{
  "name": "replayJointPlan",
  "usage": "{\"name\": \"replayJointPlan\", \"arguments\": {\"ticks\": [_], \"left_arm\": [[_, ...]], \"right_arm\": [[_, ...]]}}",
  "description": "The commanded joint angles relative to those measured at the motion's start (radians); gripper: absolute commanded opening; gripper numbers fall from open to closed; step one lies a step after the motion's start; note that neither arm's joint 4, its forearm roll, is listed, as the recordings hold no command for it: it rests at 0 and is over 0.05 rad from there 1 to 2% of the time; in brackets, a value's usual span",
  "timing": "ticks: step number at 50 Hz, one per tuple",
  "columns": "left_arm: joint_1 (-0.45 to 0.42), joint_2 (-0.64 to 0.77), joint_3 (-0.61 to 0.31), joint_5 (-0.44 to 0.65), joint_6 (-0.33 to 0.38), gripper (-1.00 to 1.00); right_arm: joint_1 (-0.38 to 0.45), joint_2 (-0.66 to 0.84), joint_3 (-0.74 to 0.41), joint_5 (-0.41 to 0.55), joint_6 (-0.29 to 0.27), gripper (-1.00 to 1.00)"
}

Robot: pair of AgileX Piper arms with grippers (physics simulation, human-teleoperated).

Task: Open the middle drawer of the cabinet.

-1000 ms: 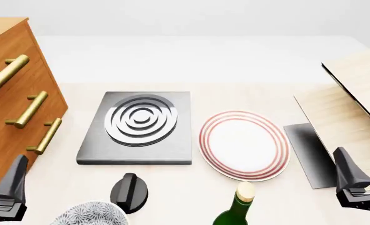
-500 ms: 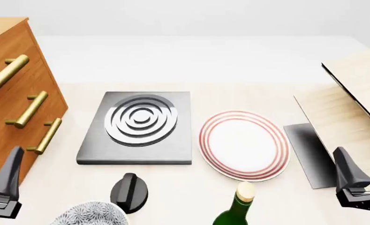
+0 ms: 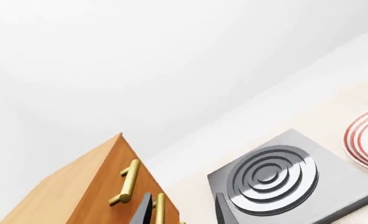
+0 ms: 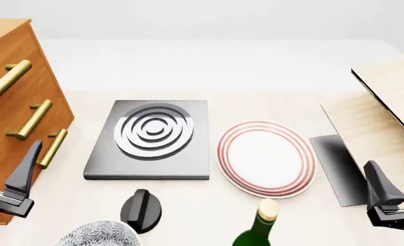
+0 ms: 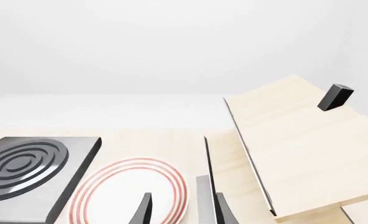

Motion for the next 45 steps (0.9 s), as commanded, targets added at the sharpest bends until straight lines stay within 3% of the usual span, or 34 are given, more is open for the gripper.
{"name": "replayJointPlan", "arguments": {"ticks": [1,23,29,33,36,40,45], "left_arm": [[-0.015,0.115,-0.048,-0.038,0.085,1.00],[-0.051,0.253,-0.086,-0.085,0.250,1.00],[-0.034,0.259,-0.091,-0.093,0.270,1.00],[0.004,0.290,-0.123,-0.044,0.240,1.00],[-0.028,0.346,-0.100,-0.071,0.289,1.00],[-0.026,0.359,-0.106,-0.082,0.302,1.00],[0.013,0.370,-0.143,-0.040,0.272,1.00]], "right_arm": [[-0.002,-0.051,0.000,0.048,0.000,1.00],[-0.002,-0.052,0.000,0.048,0.000,1.00],[-0.002,-0.052,0.000,0.048,0.001,1.00],[-0.002,-0.052,0.000,0.048,0.000,1.00],[-0.002,-0.052,0.000,0.048,0.000,1.00],[-0.002,-0.052,0.000,0.048,0.000,1.00],[-0.002,-0.052,0.000,0.048,0.000,1.00]]}}
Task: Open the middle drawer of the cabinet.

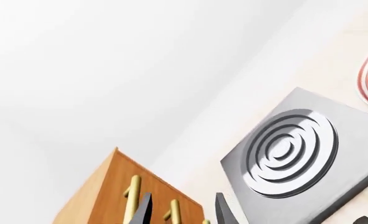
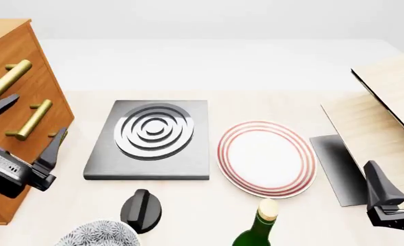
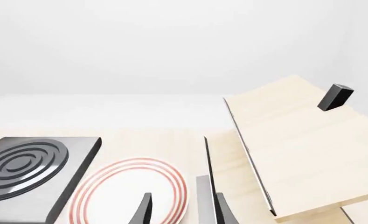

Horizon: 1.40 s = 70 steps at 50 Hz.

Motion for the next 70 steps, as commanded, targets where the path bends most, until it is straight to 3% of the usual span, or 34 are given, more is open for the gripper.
{"name": "replayJointPlan", "arguments": {"ticks": [1,11,16,30,48,50,70], "left_arm": [[0.043,0.054,-0.031,0.027,-0.007,1.00],[0.067,0.053,-0.024,0.069,0.008,1.00],[0.121,0.062,-0.039,0.096,-0.009,1.00],[0.141,0.074,0.017,0.019,0.063,1.00],[0.191,0.181,0.074,-0.149,0.116,1.00],[0.153,0.212,0.107,-0.234,0.159,1.00],[0.210,0.391,0.136,-0.415,0.190,1.00]], "right_arm": [[-0.002,-0.052,0.000,0.049,0.000,1.00],[-0.002,-0.052,0.000,0.048,0.000,1.00],[-0.002,-0.052,0.000,0.048,0.001,1.00],[-0.002,-0.052,0.000,0.049,0.001,1.00],[-0.002,-0.052,0.000,0.048,0.001,1.00],[-0.001,-0.052,0.000,0.049,0.000,1.00],[-0.002,-0.052,0.000,0.049,0.001,1.00]]}}
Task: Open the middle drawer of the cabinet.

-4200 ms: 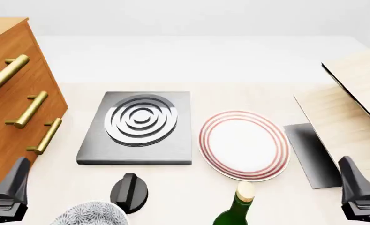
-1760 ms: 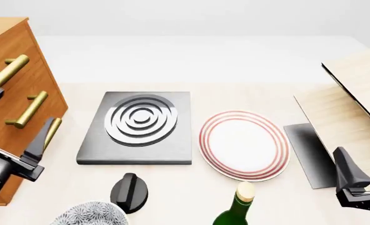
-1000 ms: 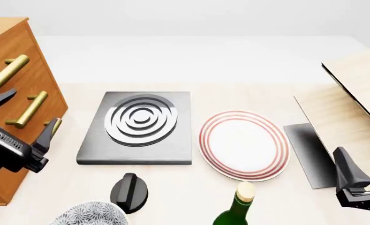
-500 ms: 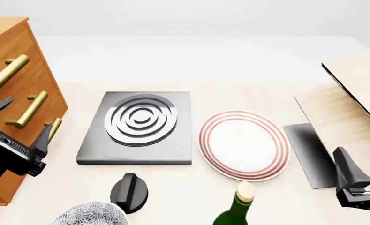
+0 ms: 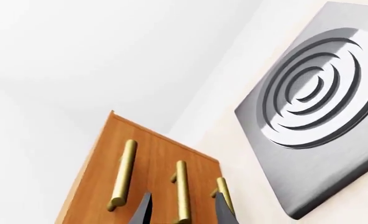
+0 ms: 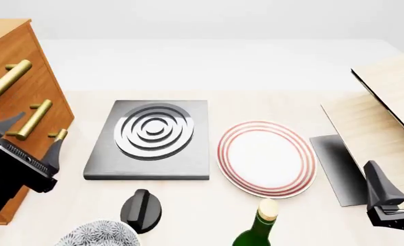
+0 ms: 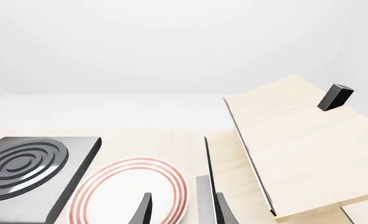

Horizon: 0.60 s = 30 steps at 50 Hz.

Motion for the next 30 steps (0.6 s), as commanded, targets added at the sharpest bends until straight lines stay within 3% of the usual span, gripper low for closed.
{"name": "replayJointPlan", "arguments": {"ticks": [1,11,30], "left_arm": [[0.023,0.105,0.025,-0.124,0.015,1.00],[0.022,0.217,0.056,-0.260,0.062,1.00],[0.045,0.321,0.083,-0.412,0.141,1.00]], "right_arm": [[-0.002,-0.052,0.000,0.049,0.000,1.00],[-0.002,-0.053,0.000,0.049,0.001,1.00],[-0.002,-0.052,0.000,0.049,0.001,1.00]]}}
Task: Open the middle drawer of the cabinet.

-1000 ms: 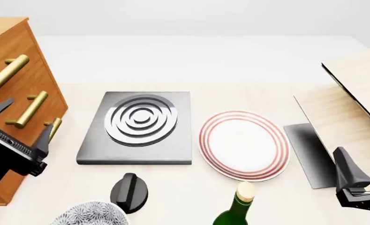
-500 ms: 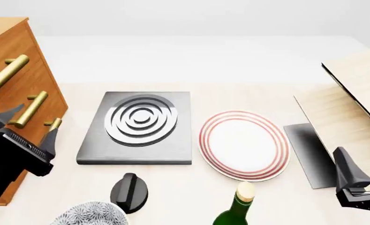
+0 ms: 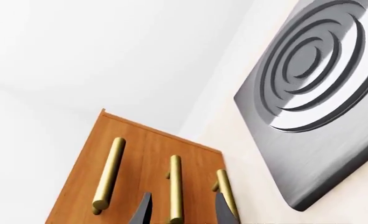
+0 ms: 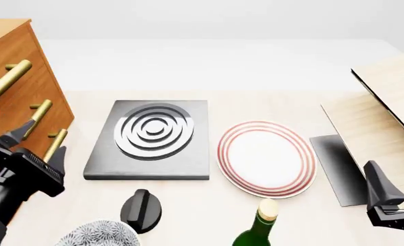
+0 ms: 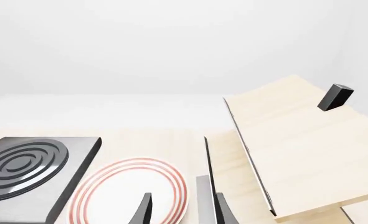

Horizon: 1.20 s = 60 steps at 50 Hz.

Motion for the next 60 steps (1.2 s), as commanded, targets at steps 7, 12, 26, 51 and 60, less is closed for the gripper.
{"name": "replayJointPlan", "arguments": {"ticks": [7,12,26,51,60], "left_arm": [[0.035,0.122,0.021,-0.168,0.053,1.00],[0.050,0.175,0.010,-0.213,0.063,1.00],[0.070,0.286,-0.007,-0.336,0.088,1.00],[0.112,0.301,-0.006,-0.343,0.115,1.00],[0.128,0.309,-0.027,-0.343,0.129,1.00]], "right_arm": [[-0.001,-0.052,0.000,0.048,0.001,1.00],[-0.002,-0.052,0.000,0.048,0.001,1.00],[-0.002,-0.052,0.000,0.049,0.001,1.00],[-0.002,-0.052,0.000,0.048,0.001,1.00],[-0.002,-0.052,0.000,0.048,0.001,1.00]]}}
